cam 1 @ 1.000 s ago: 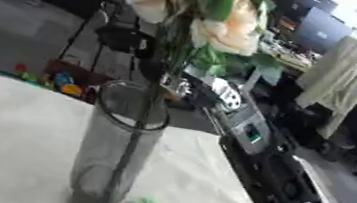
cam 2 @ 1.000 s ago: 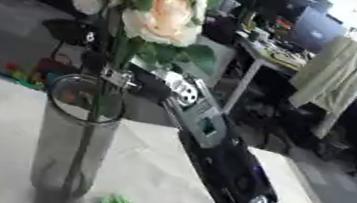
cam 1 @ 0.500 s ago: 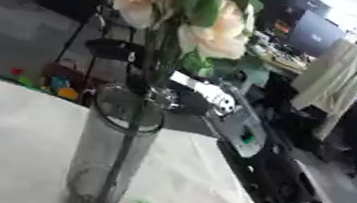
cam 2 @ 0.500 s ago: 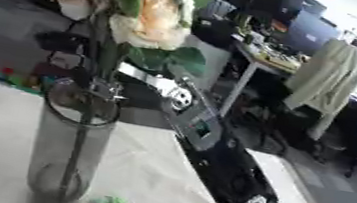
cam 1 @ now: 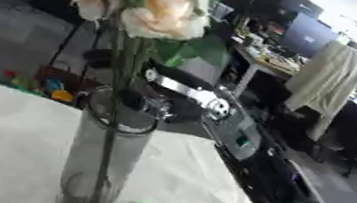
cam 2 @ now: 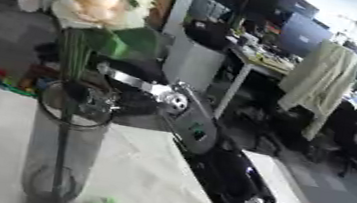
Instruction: Arrange flowers into the vase.
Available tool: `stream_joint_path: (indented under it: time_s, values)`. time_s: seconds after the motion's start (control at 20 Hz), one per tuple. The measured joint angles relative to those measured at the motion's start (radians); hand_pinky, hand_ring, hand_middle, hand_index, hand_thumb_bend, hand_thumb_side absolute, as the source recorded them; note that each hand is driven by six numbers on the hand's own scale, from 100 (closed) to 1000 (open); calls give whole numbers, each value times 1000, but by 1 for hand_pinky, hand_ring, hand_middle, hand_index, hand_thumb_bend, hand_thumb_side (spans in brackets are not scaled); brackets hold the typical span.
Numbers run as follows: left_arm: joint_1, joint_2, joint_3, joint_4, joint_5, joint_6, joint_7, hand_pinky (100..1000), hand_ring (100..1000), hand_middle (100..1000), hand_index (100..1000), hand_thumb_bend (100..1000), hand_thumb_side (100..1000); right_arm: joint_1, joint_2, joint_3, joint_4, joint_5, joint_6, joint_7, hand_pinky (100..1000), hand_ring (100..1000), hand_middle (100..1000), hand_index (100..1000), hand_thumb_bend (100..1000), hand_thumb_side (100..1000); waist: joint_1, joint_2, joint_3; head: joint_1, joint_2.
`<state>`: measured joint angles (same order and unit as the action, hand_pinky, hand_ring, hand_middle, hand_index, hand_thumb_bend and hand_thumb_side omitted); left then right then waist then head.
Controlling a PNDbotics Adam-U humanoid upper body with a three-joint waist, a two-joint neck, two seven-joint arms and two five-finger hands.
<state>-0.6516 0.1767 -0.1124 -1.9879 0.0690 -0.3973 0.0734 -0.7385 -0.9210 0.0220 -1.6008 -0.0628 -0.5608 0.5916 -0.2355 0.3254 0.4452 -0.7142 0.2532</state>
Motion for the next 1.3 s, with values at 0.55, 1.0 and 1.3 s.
stream_joint_path:
  time_s: [0.55,1.0,1.3]
  values:
    - [0,1,0,0,0,1,-1,821,848,844,904,100,981,19,0,-23,-2,20,2,2,1000,1000,1000,1000,211,1000,0,0,-4,-4,0]
    - [0,1,0,0,0,1,-1,821,848,844,904,100,983,35,0,-22,-4,48,-3,-3,1000,1000,1000,1000,211,1000,3,4,-10,-11,0]
    - [0,1,0,0,0,1,-1,821,849,844,904,100,988,44,0,-22,-1,70,-10,-10,1000,1000,1000,1000,197,1000,6,8,-15,-16,0]
